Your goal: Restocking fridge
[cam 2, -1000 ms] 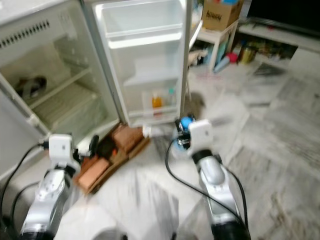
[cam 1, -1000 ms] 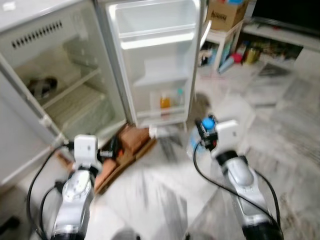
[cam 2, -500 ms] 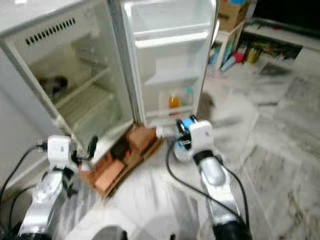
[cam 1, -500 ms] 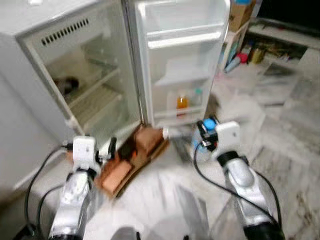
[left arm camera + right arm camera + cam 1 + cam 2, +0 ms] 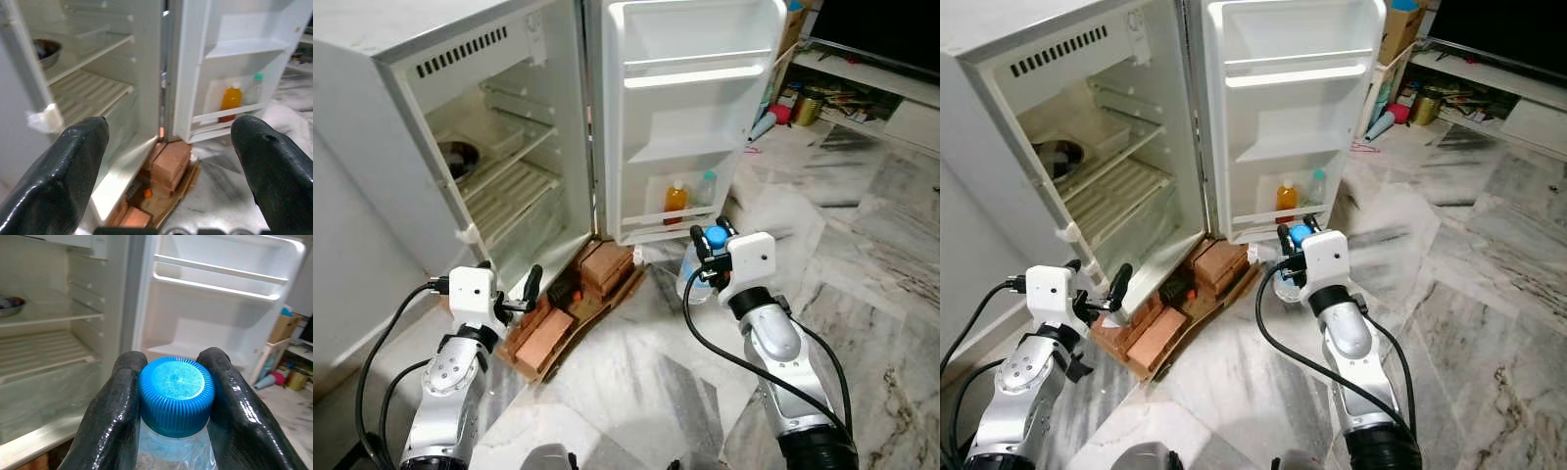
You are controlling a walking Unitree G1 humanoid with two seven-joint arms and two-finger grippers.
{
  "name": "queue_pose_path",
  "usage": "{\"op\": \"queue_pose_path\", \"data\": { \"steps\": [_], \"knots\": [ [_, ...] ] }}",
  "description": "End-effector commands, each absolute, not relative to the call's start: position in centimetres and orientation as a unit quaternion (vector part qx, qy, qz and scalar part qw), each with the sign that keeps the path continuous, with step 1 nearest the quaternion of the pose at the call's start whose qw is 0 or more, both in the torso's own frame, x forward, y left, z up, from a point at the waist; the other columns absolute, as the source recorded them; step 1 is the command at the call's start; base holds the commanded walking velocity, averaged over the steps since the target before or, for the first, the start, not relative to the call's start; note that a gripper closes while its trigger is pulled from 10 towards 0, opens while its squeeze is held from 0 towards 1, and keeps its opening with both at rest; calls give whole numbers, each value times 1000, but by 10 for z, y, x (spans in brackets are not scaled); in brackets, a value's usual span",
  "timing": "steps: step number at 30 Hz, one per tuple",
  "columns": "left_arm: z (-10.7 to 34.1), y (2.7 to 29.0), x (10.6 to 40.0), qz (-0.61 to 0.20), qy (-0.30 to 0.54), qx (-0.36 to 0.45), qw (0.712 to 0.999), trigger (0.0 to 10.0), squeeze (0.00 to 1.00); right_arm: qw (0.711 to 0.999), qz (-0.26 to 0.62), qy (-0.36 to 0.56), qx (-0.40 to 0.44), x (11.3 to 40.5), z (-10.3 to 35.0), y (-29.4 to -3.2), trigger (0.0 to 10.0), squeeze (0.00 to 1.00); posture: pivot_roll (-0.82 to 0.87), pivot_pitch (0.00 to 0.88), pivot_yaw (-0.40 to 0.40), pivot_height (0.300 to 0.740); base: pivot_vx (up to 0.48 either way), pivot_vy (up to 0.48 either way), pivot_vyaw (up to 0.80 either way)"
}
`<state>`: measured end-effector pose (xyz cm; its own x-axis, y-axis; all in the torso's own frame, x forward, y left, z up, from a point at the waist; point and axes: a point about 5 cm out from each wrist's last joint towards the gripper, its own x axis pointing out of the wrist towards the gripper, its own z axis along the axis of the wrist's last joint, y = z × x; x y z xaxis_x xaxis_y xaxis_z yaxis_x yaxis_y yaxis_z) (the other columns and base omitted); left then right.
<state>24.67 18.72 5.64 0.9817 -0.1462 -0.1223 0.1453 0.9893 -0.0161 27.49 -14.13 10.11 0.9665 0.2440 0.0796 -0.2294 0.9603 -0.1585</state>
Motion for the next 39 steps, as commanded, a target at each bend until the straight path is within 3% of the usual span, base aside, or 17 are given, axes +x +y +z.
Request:
{"op": "queue_pose_path", "data": {
  "steps": [1, 29, 39],
  "knots": [
    [60, 187, 247, -80, 55, -4, 995, 10000, 0, 988, 115, -71, -79, 278, 109, -143, 10000, 0, 6, 14, -8, 740, 307, 0, 0],
    [60, 182, 248, -91, 55, 1, 994, 10000, 0, 984, 136, -74, -88, 277, 110, -140, 10000, 0, 2, 20, -9, 740, 363, 0, 0],
    [59, 180, 248, -93, 57, 1, 994, 10000, 0, 984, 136, -73, -86, 277, 110, -140, 10000, 0, 1, 21, -11, 740, 470, 0, 529]
  ]
}}
